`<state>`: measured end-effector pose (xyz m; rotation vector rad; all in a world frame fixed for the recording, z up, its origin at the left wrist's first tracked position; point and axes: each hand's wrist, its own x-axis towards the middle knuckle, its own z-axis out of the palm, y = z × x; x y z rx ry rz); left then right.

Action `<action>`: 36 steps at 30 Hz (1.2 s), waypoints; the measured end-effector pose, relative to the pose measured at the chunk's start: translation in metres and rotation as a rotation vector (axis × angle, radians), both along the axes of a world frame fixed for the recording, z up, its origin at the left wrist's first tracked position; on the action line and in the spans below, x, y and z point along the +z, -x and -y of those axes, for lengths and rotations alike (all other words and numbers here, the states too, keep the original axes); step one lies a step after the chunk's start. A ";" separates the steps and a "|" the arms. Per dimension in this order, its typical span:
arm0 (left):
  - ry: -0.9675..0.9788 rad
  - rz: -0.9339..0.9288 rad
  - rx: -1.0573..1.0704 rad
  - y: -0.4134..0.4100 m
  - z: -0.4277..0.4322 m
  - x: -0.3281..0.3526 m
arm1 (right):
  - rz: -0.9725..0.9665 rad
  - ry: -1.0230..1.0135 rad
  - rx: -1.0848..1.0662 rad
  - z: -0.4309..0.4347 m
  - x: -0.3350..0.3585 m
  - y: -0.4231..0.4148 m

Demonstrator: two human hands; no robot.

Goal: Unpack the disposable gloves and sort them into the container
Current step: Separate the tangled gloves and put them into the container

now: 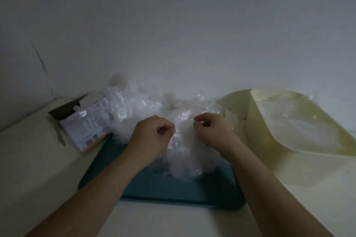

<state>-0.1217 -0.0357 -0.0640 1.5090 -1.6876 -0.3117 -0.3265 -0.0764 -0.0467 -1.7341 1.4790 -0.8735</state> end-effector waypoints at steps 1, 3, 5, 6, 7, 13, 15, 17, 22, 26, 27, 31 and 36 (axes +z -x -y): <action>0.044 -0.025 -0.002 -0.002 -0.001 0.004 | 0.003 0.027 -0.032 0.002 0.001 -0.001; 0.133 -0.068 -0.002 -0.005 -0.003 0.014 | 0.034 0.170 -0.102 0.003 0.007 -0.005; 0.202 -0.104 -0.011 -0.006 -0.005 0.024 | 0.076 0.346 -0.145 -0.003 0.019 -0.009; 0.225 -0.118 -0.026 -0.007 -0.005 0.030 | 0.098 0.410 -0.156 -0.005 0.026 -0.009; 0.242 -0.137 -0.047 -0.007 -0.007 0.035 | 0.120 0.440 -0.152 -0.008 0.032 -0.009; 0.447 -0.287 -0.146 -0.007 -0.024 0.059 | 0.240 -0.044 0.150 -0.010 0.040 0.003; 0.451 -0.316 -0.194 -0.009 -0.027 0.060 | 0.393 -0.238 0.282 -0.009 0.039 0.001; 0.400 -0.372 -0.284 -0.013 -0.026 0.058 | 0.601 -0.325 0.329 -0.011 0.041 -0.002; 0.366 -0.383 -0.422 -0.011 -0.026 0.056 | 0.734 -0.291 0.497 -0.015 0.040 -0.003; 0.267 -0.390 -0.419 -0.011 -0.028 0.056 | 0.809 -0.310 0.448 -0.015 0.043 0.003; 0.190 -0.440 -0.378 -0.013 -0.027 0.056 | 0.806 -0.310 0.451 -0.015 0.046 0.005; -0.236 -0.702 -0.218 -0.017 -0.022 0.059 | 0.826 -0.294 0.514 -0.015 0.049 0.010; -0.404 -0.893 -0.361 -0.007 -0.023 0.054 | 0.699 -0.272 0.512 -0.020 0.049 0.001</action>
